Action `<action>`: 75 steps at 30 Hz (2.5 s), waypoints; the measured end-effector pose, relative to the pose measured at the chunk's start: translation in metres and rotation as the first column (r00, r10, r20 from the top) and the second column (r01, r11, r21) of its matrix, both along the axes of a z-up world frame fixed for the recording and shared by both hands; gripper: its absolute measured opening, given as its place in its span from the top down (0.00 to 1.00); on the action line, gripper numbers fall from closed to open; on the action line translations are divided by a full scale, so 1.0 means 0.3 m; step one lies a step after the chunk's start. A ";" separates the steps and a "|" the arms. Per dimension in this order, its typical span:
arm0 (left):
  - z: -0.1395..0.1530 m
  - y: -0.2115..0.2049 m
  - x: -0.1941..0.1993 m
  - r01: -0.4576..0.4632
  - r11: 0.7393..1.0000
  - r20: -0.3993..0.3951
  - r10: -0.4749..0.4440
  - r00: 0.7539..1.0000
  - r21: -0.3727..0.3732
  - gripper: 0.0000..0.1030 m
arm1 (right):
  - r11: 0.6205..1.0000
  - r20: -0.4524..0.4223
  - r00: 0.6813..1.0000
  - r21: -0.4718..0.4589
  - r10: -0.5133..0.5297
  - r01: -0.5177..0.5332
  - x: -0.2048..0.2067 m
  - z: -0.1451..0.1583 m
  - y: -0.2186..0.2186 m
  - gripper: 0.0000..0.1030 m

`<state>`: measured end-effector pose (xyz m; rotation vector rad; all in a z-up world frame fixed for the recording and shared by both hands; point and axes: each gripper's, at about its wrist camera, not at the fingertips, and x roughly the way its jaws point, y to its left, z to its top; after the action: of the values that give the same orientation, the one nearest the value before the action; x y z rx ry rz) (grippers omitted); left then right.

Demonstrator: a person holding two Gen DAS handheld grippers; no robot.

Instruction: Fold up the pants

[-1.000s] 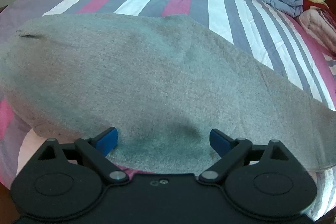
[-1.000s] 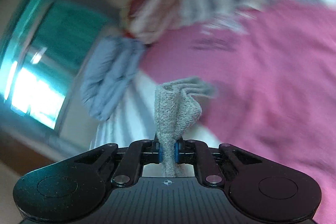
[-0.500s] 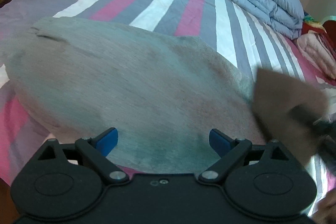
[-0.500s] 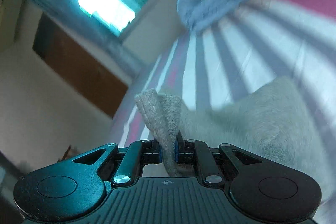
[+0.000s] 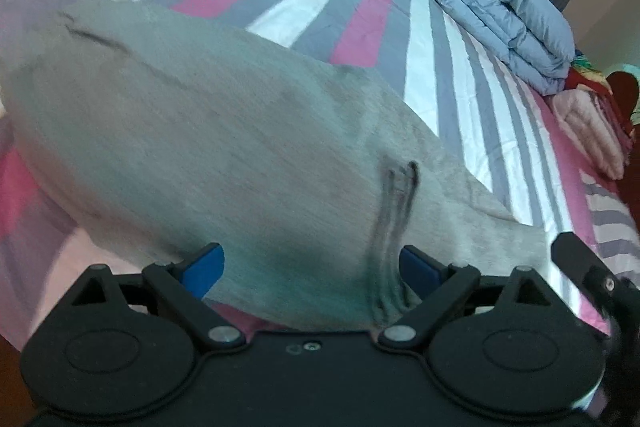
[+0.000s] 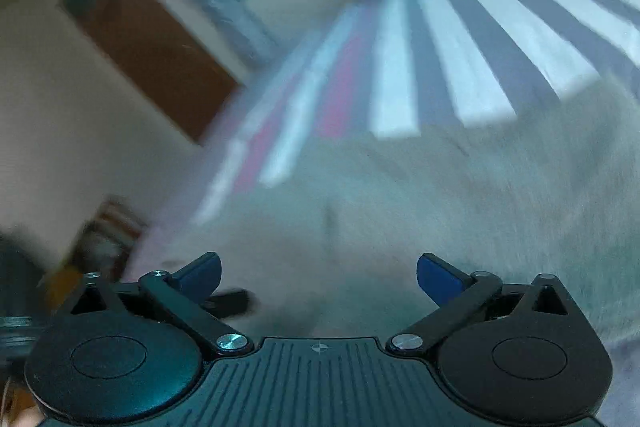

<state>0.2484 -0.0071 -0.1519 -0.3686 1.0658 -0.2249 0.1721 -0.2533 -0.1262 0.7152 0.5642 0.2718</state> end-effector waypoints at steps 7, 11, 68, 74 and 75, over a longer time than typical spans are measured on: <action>-0.043 -0.097 0.008 0.053 0.998 -0.079 -0.054 0.995 -0.025 0.11 | 0.964 -0.061 0.963 -0.066 -0.263 0.259 -0.098 -0.097 -0.262 0.00; -0.057 -0.134 0.004 0.059 0.995 -0.110 -0.069 0.992 -0.085 0.13 | 0.953 -0.091 0.949 -0.025 -0.303 0.302 -0.145 -0.157 -0.351 0.00; -0.101 0.582 -0.053 -0.511 0.818 -0.042 0.520 0.853 -0.265 0.32 | 0.979 -0.112 0.993 -0.204 -0.029 0.006 0.094 -0.127 0.019 0.13; -0.224 0.656 -0.012 -0.582 0.752 -0.129 0.574 0.809 -0.310 0.32 | 0.981 -0.122 0.991 -0.192 -0.057 0.033 0.116 -0.150 0.076 0.13; -0.231 0.659 -0.018 -0.587 0.741 -0.124 0.582 0.804 -0.326 0.31 | 0.981 -0.122 0.991 -0.191 -0.060 0.036 0.115 -0.149 0.077 0.13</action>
<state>0.2430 0.1907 -0.2213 -1.0143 0.8703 0.1632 0.2066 -0.2302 -0.1710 0.5645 0.6837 0.1255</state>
